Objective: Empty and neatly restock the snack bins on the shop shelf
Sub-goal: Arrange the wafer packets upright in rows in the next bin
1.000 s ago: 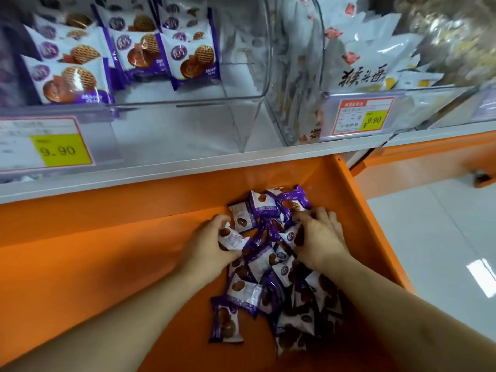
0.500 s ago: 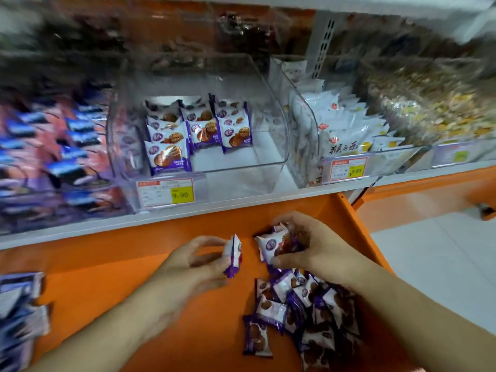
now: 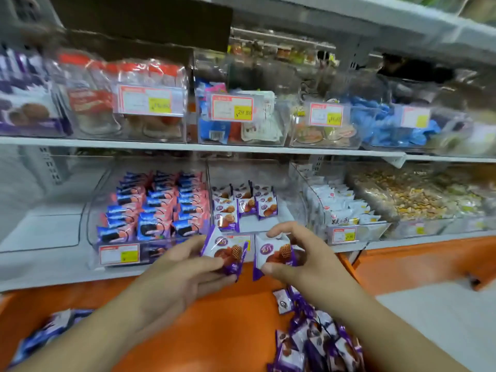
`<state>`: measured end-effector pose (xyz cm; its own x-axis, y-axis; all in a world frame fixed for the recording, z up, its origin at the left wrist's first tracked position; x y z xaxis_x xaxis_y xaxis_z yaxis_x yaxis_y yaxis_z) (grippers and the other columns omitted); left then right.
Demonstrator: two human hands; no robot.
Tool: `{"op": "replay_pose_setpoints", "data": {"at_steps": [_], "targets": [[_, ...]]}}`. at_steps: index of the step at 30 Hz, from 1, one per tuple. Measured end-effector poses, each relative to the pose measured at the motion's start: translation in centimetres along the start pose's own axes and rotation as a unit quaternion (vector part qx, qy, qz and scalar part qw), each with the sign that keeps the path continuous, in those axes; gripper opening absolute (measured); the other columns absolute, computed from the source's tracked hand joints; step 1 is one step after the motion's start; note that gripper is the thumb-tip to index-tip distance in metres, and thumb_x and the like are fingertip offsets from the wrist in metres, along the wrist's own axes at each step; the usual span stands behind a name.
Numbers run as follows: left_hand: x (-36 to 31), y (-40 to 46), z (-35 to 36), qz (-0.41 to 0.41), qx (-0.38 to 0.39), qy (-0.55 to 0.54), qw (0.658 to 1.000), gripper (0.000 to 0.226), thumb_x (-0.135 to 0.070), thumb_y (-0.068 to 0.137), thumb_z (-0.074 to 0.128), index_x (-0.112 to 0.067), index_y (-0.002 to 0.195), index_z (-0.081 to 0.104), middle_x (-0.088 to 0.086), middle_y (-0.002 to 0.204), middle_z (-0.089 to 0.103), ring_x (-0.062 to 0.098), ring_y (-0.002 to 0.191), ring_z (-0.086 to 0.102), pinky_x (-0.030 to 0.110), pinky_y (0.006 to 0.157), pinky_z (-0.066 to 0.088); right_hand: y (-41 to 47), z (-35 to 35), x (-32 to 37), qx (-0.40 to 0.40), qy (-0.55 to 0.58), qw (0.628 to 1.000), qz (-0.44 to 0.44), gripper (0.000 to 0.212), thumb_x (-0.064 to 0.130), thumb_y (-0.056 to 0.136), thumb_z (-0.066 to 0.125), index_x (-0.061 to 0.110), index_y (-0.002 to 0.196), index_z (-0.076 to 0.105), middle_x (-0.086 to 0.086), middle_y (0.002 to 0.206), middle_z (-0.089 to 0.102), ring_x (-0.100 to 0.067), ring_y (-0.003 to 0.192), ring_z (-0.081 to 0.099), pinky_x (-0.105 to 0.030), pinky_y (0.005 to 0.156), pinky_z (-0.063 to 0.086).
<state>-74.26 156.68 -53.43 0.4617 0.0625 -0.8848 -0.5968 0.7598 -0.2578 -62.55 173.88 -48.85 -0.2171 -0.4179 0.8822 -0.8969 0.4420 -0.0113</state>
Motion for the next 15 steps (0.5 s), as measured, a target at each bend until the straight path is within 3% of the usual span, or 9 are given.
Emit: {"op": "replay_pose_setpoints", "data": {"at_steps": [3, 8, 9, 11, 13, 15], "targets": [[-1.4, -1.2, -0.6, 0.020, -0.032, -0.019, 0.999, 0.040, 0.003, 0.092, 0.067, -0.002, 0.131, 0.062, 0.019, 0.119, 0.075, 0.036, 0.111, 0.073, 0.044, 0.090, 0.061, -0.6, 0.8, 1.8, -0.014, 0.038, 0.999, 0.017, 0.039, 0.019, 0.087, 0.085, 0.037, 0.113, 0.064, 0.013, 0.113, 0.063, -0.015, 0.081, 0.070, -0.050, 0.082, 0.061], [-2.8, -0.2, -0.9, 0.045, -0.070, 0.087, 0.993, 0.033, -0.006, 0.095, 0.069, -0.011, 0.127, 0.065, 0.008, 0.112, 0.079, 0.026, 0.103, 0.076, 0.045, 0.093, 0.061, 2.1, 0.4, 2.4, -0.067, 0.045, 0.996, 0.025, 0.035, 0.014, 0.089, 0.079, 0.039, 0.105, 0.062, -0.001, 0.114, 0.068, -0.043, 0.092, 0.071, -0.060, 0.077, 0.060], [-3.3, 0.5, -0.5, 0.056, -0.071, 0.137, 0.986, 0.030, -0.011, 0.096, 0.070, -0.016, 0.125, 0.065, 0.004, 0.109, 0.080, 0.022, 0.102, 0.077, 0.043, 0.093, 0.060, 2.9, -0.2, 2.0, -0.085, 0.026, 0.996, 0.017, 0.035, 0.016, 0.090, 0.078, 0.041, 0.106, 0.060, 0.001, 0.111, 0.069, -0.041, 0.090, 0.072, -0.056, 0.074, 0.061], [-4.3, 2.4, 0.7, 0.083, -0.072, 0.216, 0.970, 0.024, -0.015, 0.096, 0.072, -0.024, 0.118, 0.067, -0.006, 0.105, 0.080, 0.012, 0.098, 0.076, 0.032, 0.088, 0.057, 4.1, -2.0, 0.8, -0.131, -0.009, 0.991, 0.006, 0.035, 0.019, 0.092, 0.078, 0.042, 0.106, 0.057, 0.010, 0.111, 0.068, -0.023, 0.083, 0.073, -0.033, 0.066, 0.062], [-5.3, 5.1, 1.8, 0.117, -0.091, 0.266, 0.953, 0.023, -0.015, 0.094, 0.075, -0.029, 0.110, 0.068, -0.011, 0.099, 0.080, 0.003, 0.087, 0.075, 0.020, 0.075, 0.055, 5.5, -4.2, -0.6, -0.169, -0.028, 0.985, 0.000, 0.034, 0.019, 0.091, 0.079, 0.039, 0.105, 0.056, 0.012, 0.106, 0.068, -0.003, 0.076, 0.067, -0.014, 0.058, 0.050], [-5.8, 8.7, 3.1, 0.147, -0.119, 0.329, 0.925, 0.022, -0.019, 0.091, 0.079, -0.031, 0.105, 0.067, -0.008, 0.097, 0.077, 0.006, 0.079, 0.072, 0.017, 0.064, 0.052, 7.2, -6.4, -2.1, -0.188, -0.034, 0.982, 0.014, 0.033, 0.017, 0.091, 0.079, 0.035, 0.106, 0.057, 0.005, 0.090, 0.071, -0.002, 0.057, 0.062, -0.012, 0.047, 0.042]]}}
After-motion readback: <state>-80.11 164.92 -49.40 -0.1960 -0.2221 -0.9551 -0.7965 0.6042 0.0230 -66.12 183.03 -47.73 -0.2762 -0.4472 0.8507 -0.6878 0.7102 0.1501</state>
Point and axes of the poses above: each hand's wrist, its own y-axis towards the middle knuckle, its own z-axis out of the palm, x = y × z, the point moved 8 cm from there along y, towards the middle knuckle
